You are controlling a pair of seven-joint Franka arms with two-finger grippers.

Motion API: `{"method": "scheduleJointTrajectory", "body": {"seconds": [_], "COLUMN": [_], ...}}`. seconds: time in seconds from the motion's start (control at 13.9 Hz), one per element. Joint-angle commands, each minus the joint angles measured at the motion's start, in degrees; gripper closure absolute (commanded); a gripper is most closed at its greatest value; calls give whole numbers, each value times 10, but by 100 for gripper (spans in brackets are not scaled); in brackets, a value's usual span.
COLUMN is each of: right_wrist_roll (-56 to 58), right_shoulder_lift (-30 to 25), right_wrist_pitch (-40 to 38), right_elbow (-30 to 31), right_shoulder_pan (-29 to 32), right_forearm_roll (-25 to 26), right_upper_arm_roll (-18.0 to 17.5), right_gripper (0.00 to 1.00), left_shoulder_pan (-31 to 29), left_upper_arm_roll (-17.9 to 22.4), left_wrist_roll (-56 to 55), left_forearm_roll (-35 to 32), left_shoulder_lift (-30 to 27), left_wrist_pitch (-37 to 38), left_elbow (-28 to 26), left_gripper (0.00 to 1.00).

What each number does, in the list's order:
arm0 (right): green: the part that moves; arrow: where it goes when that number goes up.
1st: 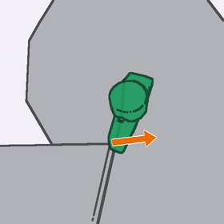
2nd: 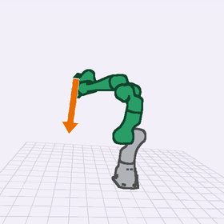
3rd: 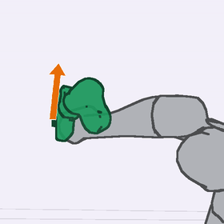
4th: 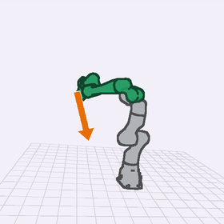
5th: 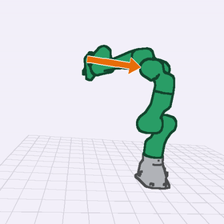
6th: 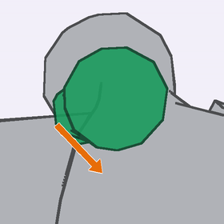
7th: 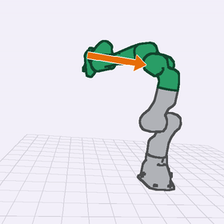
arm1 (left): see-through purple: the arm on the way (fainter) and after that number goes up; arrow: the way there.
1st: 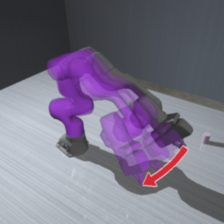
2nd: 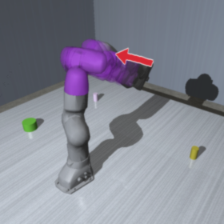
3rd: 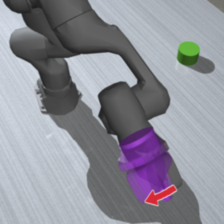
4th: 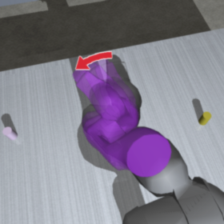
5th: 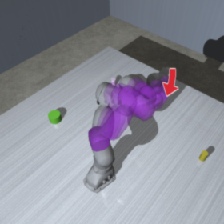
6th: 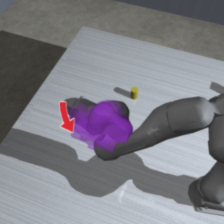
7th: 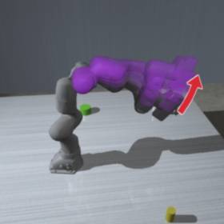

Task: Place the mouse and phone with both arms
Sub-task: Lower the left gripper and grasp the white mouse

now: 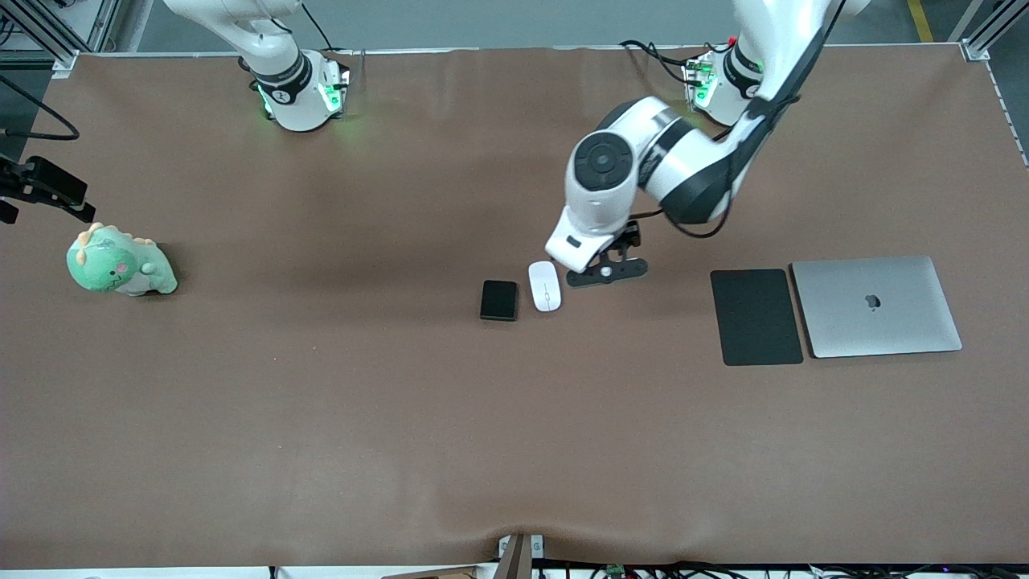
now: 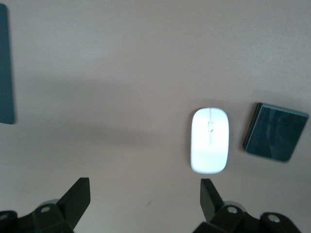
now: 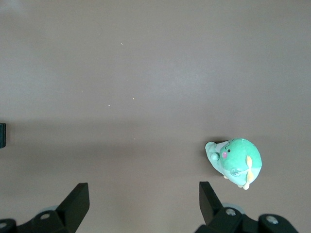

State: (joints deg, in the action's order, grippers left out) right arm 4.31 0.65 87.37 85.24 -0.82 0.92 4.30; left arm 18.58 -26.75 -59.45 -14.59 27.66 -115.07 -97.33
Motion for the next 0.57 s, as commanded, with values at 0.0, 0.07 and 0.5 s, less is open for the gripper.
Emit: {"method": "scheduleJointTrajectory", "body": {"seconds": [0.0,0.07,0.5], "right_wrist_roll": [1,1,1], "right_shoulder_lift": [4,4,7], "right_wrist_pitch": [0,0,1], "right_elbow": [-6,-7,-7], "right_shoulder_pan": [4,4,4], "right_forearm_roll": [5,5,4], "right_upper_arm_roll": [-4,-4,-4], "right_gripper": [0,0,0], "left_shoulder_pan": [29,36,61], "left_upper_arm_roll": [1,1,6], "left_wrist_roll": [-86,-105,-181], "left_forearm_roll": [-53,-69,-100], "left_shoulder_lift": [68,91,149], "left_wrist_pitch": [-30,-44,-143], "left_elbow": [41,45,44], "left_gripper": [0,0,2]}}
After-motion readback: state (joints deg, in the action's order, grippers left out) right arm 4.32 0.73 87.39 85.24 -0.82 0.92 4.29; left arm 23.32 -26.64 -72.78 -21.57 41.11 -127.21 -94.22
